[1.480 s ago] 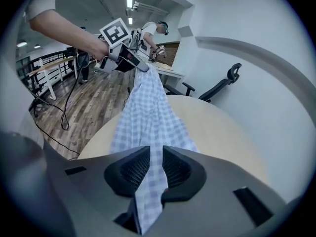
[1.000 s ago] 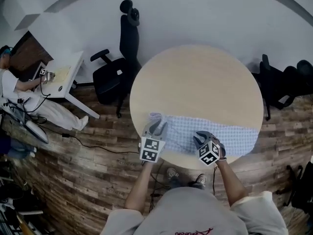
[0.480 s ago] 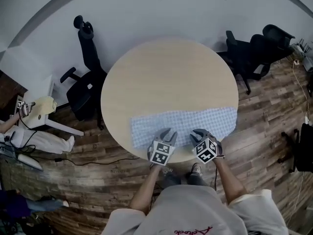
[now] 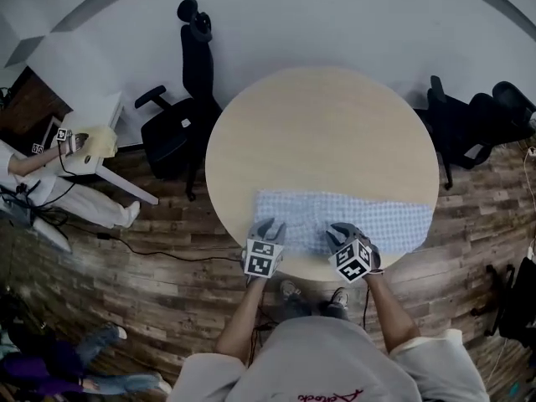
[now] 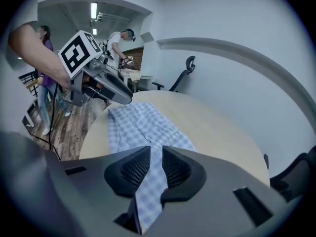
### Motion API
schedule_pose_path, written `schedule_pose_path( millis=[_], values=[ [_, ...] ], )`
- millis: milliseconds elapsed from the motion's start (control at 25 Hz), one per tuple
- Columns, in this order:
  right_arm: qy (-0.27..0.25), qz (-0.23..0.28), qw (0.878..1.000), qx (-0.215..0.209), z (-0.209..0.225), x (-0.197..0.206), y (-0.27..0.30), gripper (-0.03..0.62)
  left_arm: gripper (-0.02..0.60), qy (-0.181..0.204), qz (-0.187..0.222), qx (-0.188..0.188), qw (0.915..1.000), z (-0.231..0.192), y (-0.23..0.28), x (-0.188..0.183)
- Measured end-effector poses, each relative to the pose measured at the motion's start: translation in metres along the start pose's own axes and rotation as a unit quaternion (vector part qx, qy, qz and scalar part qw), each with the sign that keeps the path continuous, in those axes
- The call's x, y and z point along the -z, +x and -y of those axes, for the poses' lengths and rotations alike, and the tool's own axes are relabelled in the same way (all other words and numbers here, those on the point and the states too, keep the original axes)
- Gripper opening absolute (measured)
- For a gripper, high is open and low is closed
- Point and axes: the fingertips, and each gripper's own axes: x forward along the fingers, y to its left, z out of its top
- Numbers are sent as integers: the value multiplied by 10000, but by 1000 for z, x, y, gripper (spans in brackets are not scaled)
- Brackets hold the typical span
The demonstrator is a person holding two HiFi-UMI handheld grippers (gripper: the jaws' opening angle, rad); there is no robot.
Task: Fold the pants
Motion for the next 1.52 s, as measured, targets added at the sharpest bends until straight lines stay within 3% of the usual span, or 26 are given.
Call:
schedule_pose_path(
  millis=[280,440,640,720,800,840,1040,1200,1360,1520],
  values=[
    [-536,93,9975,-445,-39,-54,42,89,152,-1007,-254,-495,9934,-78,-16,59],
    [-643,-43,9969,-462,-43,-59,54,89,192,-1257,-422,-355,9905,-92,-2,78],
    [-527,-231,9975,-412,-37,-55,64,89,190,-1474,-601,-149,9871,-96,19,88],
    [-477,-280,9977,-398,-35,-51,66,89,162,-1415,-683,-72,9876,-96,23,88],
    [-440,-301,9978,-398,-33,-48,67,89,67,-1297,-667,-23,9893,-94,24,84],
    [-425,-303,9978,-402,-33,-47,67,89,58,-1273,-635,-20,9898,-93,23,81],
    [-337,-266,9984,-376,-33,-44,65,89,55,-1134,-424,-125,9926,-91,13,65],
    [-200,-188,9993,-256,-23,-36,51,89,55,-869,-89,-227,9959,-80,-1,30],
    [48,-134,9999,-19,-2,-10,24,89,55,-373,327,-167,9986,-45,-8,-23],
    [363,-123,9988,307,24,26,-12,89,55,134,687,167,9974,19,-3,-76]
  ],
)
